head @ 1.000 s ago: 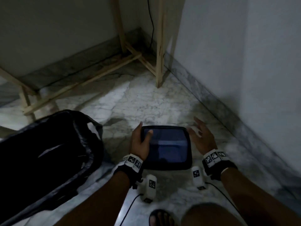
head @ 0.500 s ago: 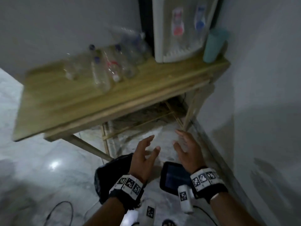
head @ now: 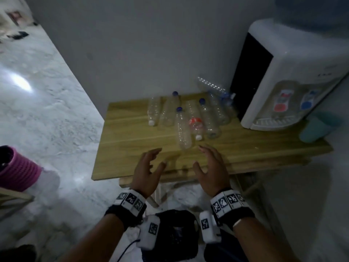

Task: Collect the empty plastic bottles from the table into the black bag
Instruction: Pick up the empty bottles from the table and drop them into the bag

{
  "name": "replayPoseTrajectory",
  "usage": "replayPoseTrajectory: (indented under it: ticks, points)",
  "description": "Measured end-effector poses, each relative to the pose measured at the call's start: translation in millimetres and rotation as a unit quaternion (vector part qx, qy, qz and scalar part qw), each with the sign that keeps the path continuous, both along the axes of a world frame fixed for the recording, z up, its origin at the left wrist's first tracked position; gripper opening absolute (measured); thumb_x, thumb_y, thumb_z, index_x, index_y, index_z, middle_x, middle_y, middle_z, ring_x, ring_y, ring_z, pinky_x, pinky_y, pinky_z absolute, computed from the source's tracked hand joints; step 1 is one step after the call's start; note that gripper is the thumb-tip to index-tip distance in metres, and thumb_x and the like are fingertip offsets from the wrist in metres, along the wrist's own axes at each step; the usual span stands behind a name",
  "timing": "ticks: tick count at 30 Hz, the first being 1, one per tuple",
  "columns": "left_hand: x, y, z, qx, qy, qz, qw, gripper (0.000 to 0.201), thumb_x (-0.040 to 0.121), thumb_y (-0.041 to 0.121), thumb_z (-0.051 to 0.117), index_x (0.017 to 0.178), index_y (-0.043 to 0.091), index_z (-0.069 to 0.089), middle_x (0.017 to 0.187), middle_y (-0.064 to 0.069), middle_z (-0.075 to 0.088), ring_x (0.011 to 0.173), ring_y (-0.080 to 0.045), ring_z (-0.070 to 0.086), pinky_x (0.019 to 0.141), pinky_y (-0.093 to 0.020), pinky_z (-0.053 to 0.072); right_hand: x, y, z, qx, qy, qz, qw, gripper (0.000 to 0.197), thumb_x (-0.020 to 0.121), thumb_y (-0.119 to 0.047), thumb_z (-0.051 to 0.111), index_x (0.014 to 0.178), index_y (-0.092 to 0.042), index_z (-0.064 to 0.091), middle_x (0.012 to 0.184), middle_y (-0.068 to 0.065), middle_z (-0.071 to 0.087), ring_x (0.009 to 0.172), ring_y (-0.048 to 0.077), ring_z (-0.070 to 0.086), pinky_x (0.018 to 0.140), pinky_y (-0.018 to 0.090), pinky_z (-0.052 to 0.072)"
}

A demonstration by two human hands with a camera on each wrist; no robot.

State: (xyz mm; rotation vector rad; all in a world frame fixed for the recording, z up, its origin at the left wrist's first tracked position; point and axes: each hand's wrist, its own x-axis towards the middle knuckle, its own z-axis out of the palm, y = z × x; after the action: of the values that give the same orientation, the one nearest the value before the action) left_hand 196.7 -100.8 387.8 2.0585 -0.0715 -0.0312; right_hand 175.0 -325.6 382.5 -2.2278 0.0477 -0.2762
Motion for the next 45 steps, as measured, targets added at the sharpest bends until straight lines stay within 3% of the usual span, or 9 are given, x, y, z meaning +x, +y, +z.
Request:
replayPoseTrajectory:
  ticks: [9, 14, 19, 24, 30, 34, 38, 42, 45]
  points:
    - [207.9, 31.1, -22.8, 0.132, -0.047, 0.011, 0.99, 0.052, 0.089, 0.034, 0.066, 0.139, 0.021, 0.055, 0.145, -0.015, 0.043, 0.132, -0.035, 0.049, 0.109, -0.047, 0.044, 130.4, 66.0, -18.7, -0.13, 0.044, -0.001, 0.991, 0.066, 0.081, -0.037, 0.054, 0.145, -0.031, 0.038, 0.163, -0.006, 0.017, 0.15, 0.023, 0.018, 0.117, 0.044, 0.026]
    - [290.0, 20.6, -41.5, 0.197, -0.024, 0.002, 0.98, 0.059, 0.092, 0.04, 0.06, 0.148, 0.035, 0.044, 0.162, -0.016, 0.022, 0.144, -0.042, 0.033, 0.117, -0.052, 0.034, 161.3, 77.2, -48.5, -0.185, 0.111, -0.005, 0.976, 0.071, 0.083, -0.033, 0.051, 0.15, -0.032, 0.028, 0.166, -0.008, -0.002, 0.152, 0.026, 0.001, 0.121, 0.049, 0.016]
    - [327.5, 8.8, -71.5, 0.248, 0.017, -0.036, 0.968, 0.064, 0.093, 0.042, 0.055, 0.153, 0.04, 0.034, 0.167, -0.015, 0.006, 0.148, -0.046, 0.024, 0.119, -0.054, 0.032, 163.7, 78.1, -71.4, -0.219, 0.11, -0.014, 0.969, 0.076, 0.082, -0.021, 0.06, 0.149, -0.034, 0.027, 0.165, -0.007, -0.007, 0.152, 0.034, 0.001, 0.117, 0.05, 0.028]
    - [331.0, 12.3, -85.1, 0.219, 0.017, -0.036, 0.975, 0.06, 0.096, 0.024, 0.057, 0.152, 0.034, 0.038, 0.165, -0.018, 0.01, 0.144, -0.045, 0.034, 0.115, -0.044, 0.037, 167.7, 77.8, -72.4, -0.209, 0.083, -0.02, 0.974, 0.075, 0.08, -0.018, 0.065, 0.147, -0.032, 0.034, 0.166, -0.004, 0.001, 0.147, 0.034, 0.021, 0.11, 0.049, 0.04]
    - [299.8, 34.8, -58.3, 0.141, -0.034, 0.005, 0.989, 0.053, 0.094, 0.015, 0.055, 0.145, 0.028, 0.052, 0.157, -0.022, 0.03, 0.138, -0.039, 0.044, 0.112, -0.041, 0.042, 152.1, 71.6, -59.5, -0.131, 0.045, -0.025, 0.99, 0.074, 0.077, -0.02, 0.067, 0.145, -0.033, 0.039, 0.165, -0.008, 0.007, 0.143, 0.021, 0.028, 0.107, 0.035, 0.041]
    - [243.6, 66.5, -35.8, 0.026, -0.064, 0.031, 0.997, 0.052, 0.091, 0.017, 0.053, 0.14, 0.033, 0.057, 0.145, -0.015, 0.044, 0.124, -0.021, 0.052, 0.104, -0.017, 0.046, 114.6, 67.7, -38.7, -0.121, -0.008, -0.015, 0.992, 0.075, 0.077, -0.023, 0.066, 0.145, -0.035, 0.039, 0.165, -0.01, 0.008, 0.149, 0.011, 0.017, 0.108, 0.033, 0.042]
    - [139.8, 86.4, -14.4, -0.113, 0.006, 0.038, 0.993, 0.047, 0.095, 0.02, 0.052, 0.136, 0.043, 0.058, 0.143, -0.004, 0.05, 0.124, -0.03, 0.059, 0.097, -0.055, 0.056, 56.1, 60.0, -19.0, -0.097, -0.034, -0.003, 0.995, 0.078, 0.076, -0.02, 0.068, 0.147, -0.035, 0.038, 0.164, -0.01, 0.012, 0.144, 0.006, 0.022, 0.106, 0.031, 0.042]
    - [7.0, 81.9, 4.9, -0.185, 0.072, 0.02, 0.98, 0.051, 0.091, 0.019, 0.065, 0.139, 0.036, 0.056, 0.141, 0.019, 0.057, 0.12, -0.016, 0.064, 0.098, -0.039, 0.056, -21.0, 51.9, -13.7, -0.064, -0.046, 0.034, 0.996, 0.073, 0.077, -0.016, 0.071, 0.144, -0.028, 0.045, 0.163, -0.002, 0.021, 0.147, 0.01, 0.026, 0.11, 0.017, 0.033]
    - [-80.2, 77.0, -15.6, -0.176, 0.113, 0.023, 0.978, 0.065, 0.085, 0.011, 0.077, 0.142, 0.033, 0.053, 0.15, 0.014, 0.05, 0.131, -0.009, 0.058, 0.1, -0.034, 0.055, -81.5, 48.0, -17.2, -0.054, -0.029, 0.058, 0.996, 0.071, 0.077, -0.018, 0.071, 0.143, -0.027, 0.047, 0.161, 0.0, 0.026, 0.147, 0.012, 0.028, 0.112, 0.029, 0.038]
